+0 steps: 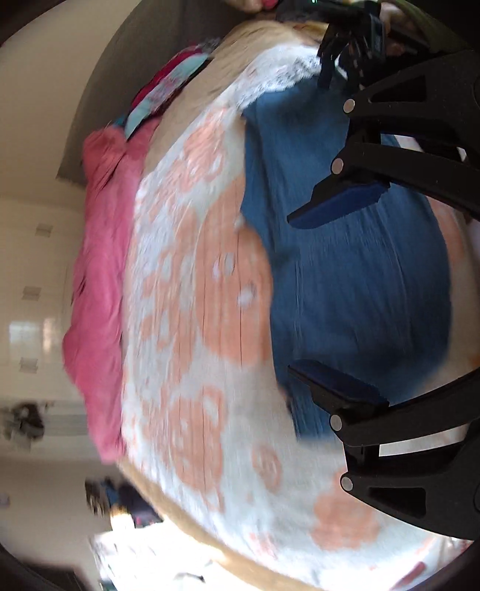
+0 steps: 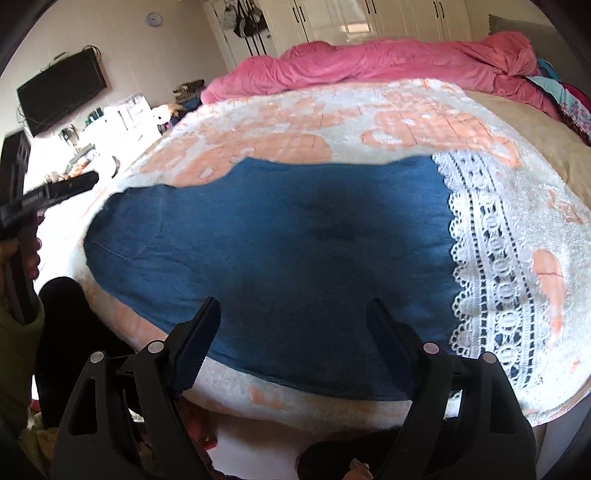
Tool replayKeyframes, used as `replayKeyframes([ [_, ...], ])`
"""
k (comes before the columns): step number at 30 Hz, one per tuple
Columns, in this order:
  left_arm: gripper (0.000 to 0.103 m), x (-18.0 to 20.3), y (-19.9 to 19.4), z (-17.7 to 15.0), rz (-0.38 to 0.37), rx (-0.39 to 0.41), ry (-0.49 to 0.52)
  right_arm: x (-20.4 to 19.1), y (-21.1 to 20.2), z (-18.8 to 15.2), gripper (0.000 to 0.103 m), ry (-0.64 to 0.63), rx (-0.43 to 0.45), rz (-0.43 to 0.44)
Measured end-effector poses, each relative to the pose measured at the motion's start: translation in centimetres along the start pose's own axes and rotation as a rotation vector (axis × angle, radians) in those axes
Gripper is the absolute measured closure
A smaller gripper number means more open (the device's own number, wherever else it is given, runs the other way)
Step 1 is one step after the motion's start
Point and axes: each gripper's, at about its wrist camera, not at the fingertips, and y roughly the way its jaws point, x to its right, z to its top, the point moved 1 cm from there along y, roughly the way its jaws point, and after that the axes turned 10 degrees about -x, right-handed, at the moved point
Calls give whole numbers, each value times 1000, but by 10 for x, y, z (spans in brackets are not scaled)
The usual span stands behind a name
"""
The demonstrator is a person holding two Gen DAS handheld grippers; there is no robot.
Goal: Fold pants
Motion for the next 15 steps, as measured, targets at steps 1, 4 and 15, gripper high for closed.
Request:
replayKeyframes([
  [1,37,6,6,4,-22,-9,14,2,5,-1,23,5,-23,-3],
  [4,37,26,31,19,-97,-63,55,2,16,-6,23,-21,-61,-40],
  [15,37,62,141,74,-192,-262,228,4,6,-8,16,-18,-7,-47],
])
